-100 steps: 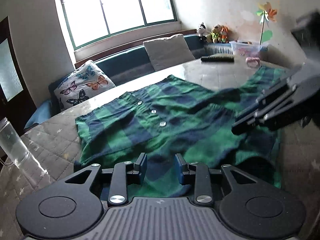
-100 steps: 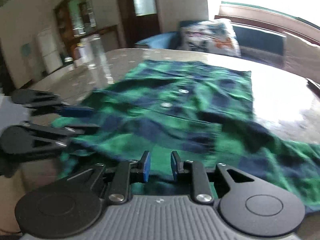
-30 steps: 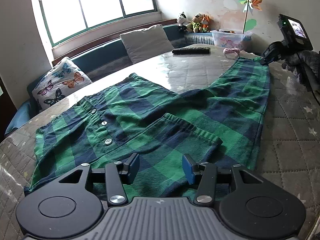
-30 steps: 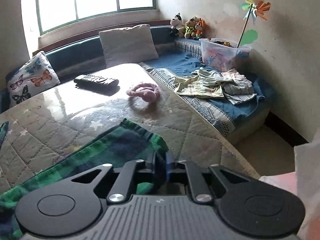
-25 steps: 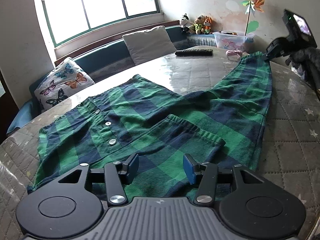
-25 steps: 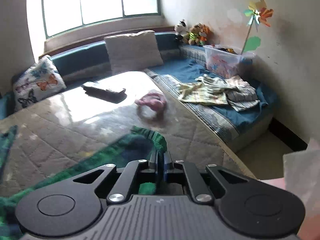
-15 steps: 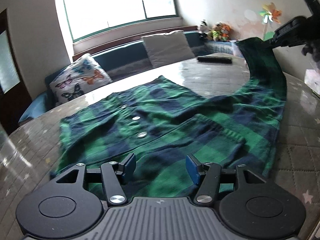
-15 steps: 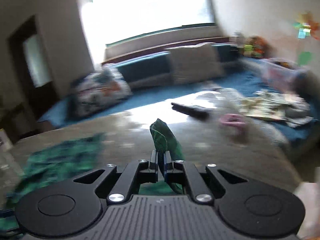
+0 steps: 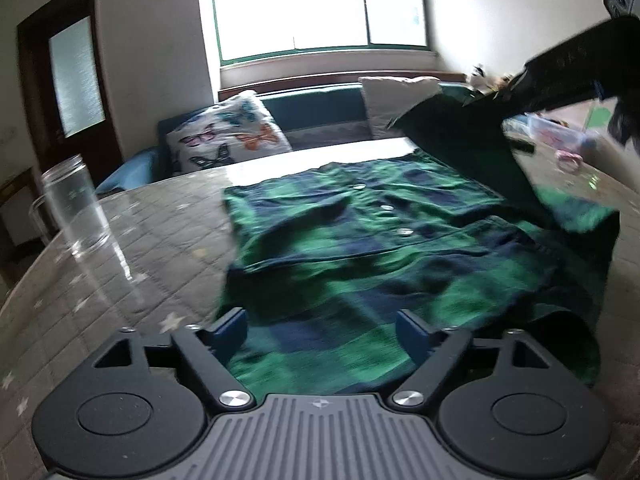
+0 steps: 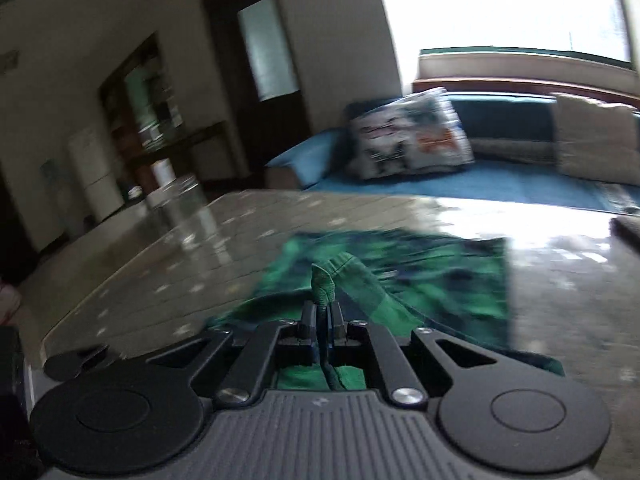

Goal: Fold clothes

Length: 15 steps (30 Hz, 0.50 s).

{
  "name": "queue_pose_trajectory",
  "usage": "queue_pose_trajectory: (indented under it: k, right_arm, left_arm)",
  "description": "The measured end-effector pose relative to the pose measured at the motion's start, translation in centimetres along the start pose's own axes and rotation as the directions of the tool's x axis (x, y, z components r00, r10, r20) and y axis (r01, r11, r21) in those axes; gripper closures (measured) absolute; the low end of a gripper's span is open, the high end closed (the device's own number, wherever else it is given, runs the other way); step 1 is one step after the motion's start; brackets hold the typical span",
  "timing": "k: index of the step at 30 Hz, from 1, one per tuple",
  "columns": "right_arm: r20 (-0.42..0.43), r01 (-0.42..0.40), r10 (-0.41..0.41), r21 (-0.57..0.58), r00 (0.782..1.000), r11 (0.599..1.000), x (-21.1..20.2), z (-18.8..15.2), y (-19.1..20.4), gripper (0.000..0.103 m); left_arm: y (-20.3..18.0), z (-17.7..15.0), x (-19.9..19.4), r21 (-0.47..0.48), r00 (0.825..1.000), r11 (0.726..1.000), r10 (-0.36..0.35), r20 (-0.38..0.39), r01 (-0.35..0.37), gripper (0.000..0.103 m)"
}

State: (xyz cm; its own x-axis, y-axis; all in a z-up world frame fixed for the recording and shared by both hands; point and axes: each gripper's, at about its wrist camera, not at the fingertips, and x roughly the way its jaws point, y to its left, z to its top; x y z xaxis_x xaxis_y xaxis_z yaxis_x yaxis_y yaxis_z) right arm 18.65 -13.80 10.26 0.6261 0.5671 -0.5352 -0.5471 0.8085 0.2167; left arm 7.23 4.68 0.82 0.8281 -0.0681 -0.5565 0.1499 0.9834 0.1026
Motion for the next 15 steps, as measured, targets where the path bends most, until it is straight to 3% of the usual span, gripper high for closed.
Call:
queue_pose_trajectory:
  k: [7, 11, 13, 15]
  right_arm:
    - [-0.081, -0.117, 0.108, -0.120, 0.991, 0.986, 4.4, -1.2, 7.7, 0.098]
    - [-0.143, -0.171, 0.153, -0.124, 0.978, 0.978, 5.8, -3.0, 9.2, 0.087]
    - [-0.154, -0.192, 0.172, -0.127, 0.973, 0.973, 5.6, -3.4, 9.1, 0.087]
    - [-0.148, -0.197, 0.178, -0.129, 0.973, 0.972, 4.3, -3.6, 8.7, 0.078]
  left_arm:
    - [2.2, -1.2, -0.7, -0.063, 0.999, 0.997, 0.039, 0.001, -0.039, 0.021]
    - [2.4, -1.4, -0.6, -0.080, 0.999, 0.996, 0.041, -0.003, -0.041, 0.025]
    - [2.2, -1.3, -0.7, -0.079, 0.999, 0.996, 0.036, -0.002, -0.036, 0.028]
    - [2.1, -1.2, -0.9, -0.075, 1.000, 0.997, 0.028, 0.000, -0.027, 0.033]
